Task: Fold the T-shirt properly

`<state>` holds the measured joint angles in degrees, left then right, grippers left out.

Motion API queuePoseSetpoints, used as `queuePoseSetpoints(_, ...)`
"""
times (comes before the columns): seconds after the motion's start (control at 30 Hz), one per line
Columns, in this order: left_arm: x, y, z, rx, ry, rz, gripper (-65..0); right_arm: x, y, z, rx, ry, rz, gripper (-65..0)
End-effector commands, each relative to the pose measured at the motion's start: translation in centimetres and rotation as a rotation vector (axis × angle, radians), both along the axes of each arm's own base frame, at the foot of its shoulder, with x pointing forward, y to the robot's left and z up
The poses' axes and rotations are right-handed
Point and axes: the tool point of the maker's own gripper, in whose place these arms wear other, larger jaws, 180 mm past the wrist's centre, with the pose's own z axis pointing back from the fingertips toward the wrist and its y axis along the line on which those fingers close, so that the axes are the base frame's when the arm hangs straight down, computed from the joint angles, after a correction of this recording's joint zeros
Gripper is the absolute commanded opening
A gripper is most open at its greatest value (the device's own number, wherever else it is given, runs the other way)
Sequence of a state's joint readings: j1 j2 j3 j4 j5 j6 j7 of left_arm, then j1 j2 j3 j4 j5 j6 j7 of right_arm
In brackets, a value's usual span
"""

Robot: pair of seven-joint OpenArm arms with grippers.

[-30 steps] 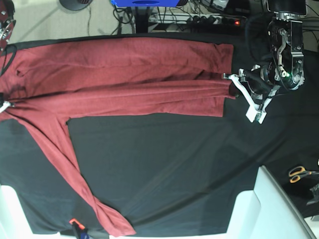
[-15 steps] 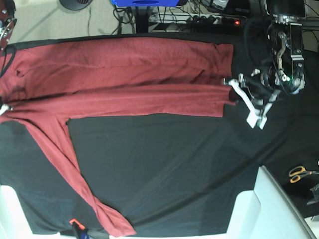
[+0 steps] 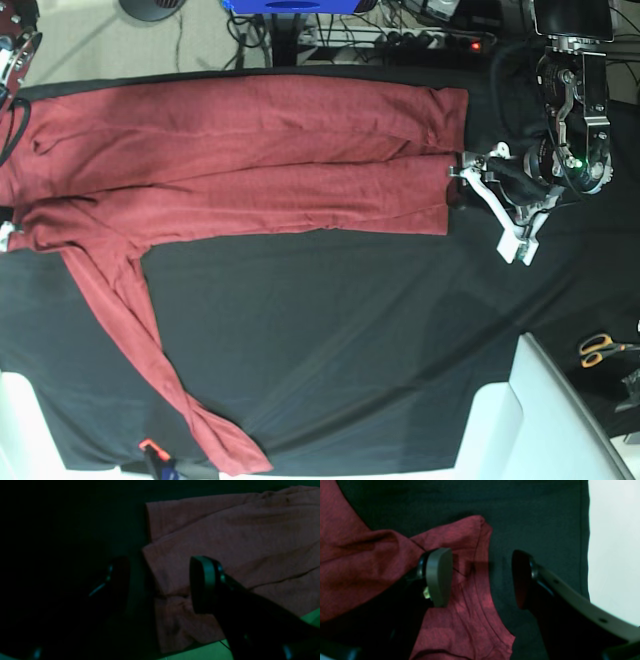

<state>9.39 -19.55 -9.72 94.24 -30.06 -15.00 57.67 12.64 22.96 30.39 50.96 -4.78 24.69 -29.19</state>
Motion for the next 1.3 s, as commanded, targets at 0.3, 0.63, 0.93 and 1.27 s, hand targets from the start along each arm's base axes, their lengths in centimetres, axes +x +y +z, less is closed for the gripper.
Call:
queuePoseSetpoints(0.3, 1.8, -2.1, 2.5, -0.045, -0.101, -0.01, -65.0, 2.5, 0.4, 4.5, -0.008, -0.188, 0.019, -65.0)
queuePoseSetpoints(0.63, 1.2, -3.7, 0.7, 0.021, -0.073, 0.001, -65.0, 3.4, 2.0, 1.8, 0.094, -0.15, -0.013, -64.7)
queuePoseSetpoints(0.93, 0.6, -3.2, 0.4, 0.046, -0.061, 0.006, -65.0, 3.4, 2.9, -1.5, 0.184, -0.155, -0.058, -64.7)
queuePoseSetpoints(1.27, -0.5, -3.1, -0.2, 0.05, -0.036, 0.006, -65.0, 3.8, 1.6, -1.7, 0.179, -0.277, -0.088, -64.7)
